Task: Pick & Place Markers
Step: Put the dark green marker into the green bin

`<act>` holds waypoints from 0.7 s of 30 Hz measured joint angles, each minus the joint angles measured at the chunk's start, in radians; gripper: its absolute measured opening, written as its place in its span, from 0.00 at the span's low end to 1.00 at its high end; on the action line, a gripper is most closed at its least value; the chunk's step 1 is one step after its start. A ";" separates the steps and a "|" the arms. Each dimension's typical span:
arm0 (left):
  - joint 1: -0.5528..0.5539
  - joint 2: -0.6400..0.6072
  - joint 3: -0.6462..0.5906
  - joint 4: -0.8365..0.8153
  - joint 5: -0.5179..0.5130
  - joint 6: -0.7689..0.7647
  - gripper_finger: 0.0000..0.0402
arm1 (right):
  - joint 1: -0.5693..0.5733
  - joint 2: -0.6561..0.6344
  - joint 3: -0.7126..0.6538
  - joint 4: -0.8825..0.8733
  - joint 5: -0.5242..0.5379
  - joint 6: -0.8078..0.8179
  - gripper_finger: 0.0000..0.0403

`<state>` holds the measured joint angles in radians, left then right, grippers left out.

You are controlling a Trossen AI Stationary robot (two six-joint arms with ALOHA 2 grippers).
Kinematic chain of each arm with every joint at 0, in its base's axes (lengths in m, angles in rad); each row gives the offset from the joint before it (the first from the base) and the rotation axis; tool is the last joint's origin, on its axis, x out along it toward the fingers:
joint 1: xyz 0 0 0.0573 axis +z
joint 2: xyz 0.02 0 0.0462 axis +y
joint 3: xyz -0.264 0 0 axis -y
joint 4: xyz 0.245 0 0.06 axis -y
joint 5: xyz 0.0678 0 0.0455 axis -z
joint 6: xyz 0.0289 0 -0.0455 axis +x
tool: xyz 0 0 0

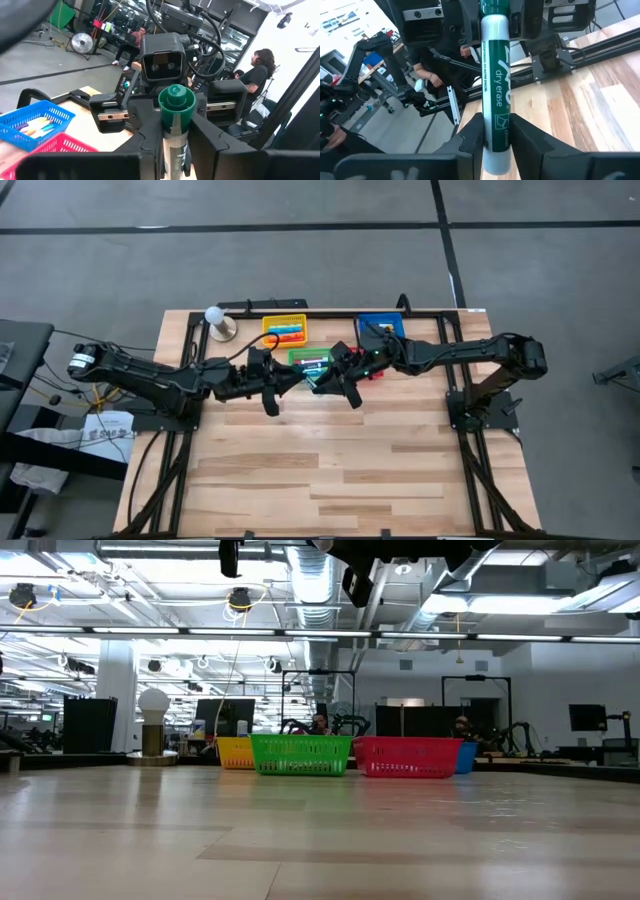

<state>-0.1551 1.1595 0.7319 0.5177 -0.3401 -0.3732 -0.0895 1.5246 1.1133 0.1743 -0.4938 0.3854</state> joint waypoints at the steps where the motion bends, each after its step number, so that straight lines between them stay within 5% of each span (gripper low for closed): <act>1: 0.000 0.000 0.000 0.000 -0.001 0.004 0.16 | 0.000 0.000 0.000 0.000 0.000 -0.007 0.20; 13: 0.002 0.002 0.000 -0.010 -0.019 0.080 0.16 | -0.058 -0.009 0.000 -0.027 -0.060 -0.044 0.45; 21: 0.007 0.002 -0.001 -0.067 -0.034 0.090 0.16 | -0.096 -0.046 0.000 -0.202 -0.060 -0.079 0.55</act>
<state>-0.1482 1.1610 0.7311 0.4510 -0.3740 -0.2829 -0.1855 1.4781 1.1138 -0.0282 -0.5539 0.3067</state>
